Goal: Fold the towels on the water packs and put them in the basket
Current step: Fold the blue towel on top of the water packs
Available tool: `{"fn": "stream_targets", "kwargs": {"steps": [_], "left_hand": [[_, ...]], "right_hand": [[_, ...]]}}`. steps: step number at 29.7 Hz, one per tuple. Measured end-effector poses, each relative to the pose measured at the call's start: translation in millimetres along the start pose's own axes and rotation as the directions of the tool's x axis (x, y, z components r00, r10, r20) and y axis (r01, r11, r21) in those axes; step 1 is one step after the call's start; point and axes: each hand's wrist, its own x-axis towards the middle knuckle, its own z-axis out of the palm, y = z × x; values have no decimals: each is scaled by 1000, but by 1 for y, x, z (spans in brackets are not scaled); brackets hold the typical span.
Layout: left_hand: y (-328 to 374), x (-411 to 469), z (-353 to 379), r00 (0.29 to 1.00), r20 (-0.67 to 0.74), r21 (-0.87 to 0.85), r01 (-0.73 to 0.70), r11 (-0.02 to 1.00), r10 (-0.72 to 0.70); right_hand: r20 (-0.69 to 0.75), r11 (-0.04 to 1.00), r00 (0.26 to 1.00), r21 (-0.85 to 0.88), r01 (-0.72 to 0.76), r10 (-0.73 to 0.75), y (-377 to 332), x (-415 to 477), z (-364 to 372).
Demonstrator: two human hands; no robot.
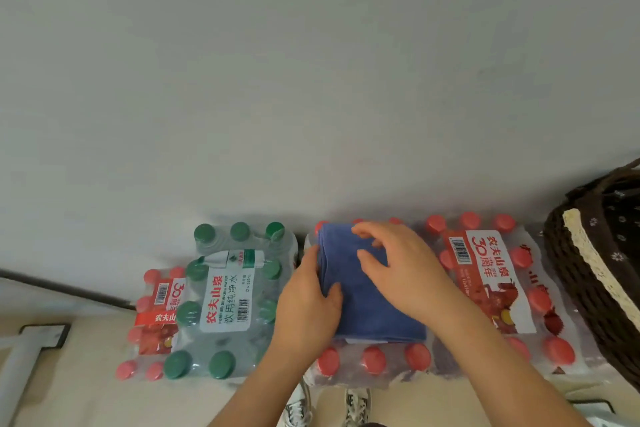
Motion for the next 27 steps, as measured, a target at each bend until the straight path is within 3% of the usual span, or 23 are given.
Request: {"fn": "stream_targets", "kwargs": {"steps": [7,12,17,20,27], "left_hand": [[-5,0,8,995,-25,12,-98,995,98],[-12,-4,8,995,-65,-16,-73,997,72],[-22,-6,13,988,-98,68,-114,991,120],[-23,-4,13,986,-129,57,-97,994,104],[-25,0,15,979,-181,117,-75,990,95]], "right_hand": [[152,959,988,-276,66,-25,1,53,5],[164,966,986,-246,79,-39,5,62,16],[205,977,977,-192,94,-53,4,69,16],[198,976,978,-189,104,-66,3,72,17],[76,884,978,-419,207,-193,12,56,51]]}}
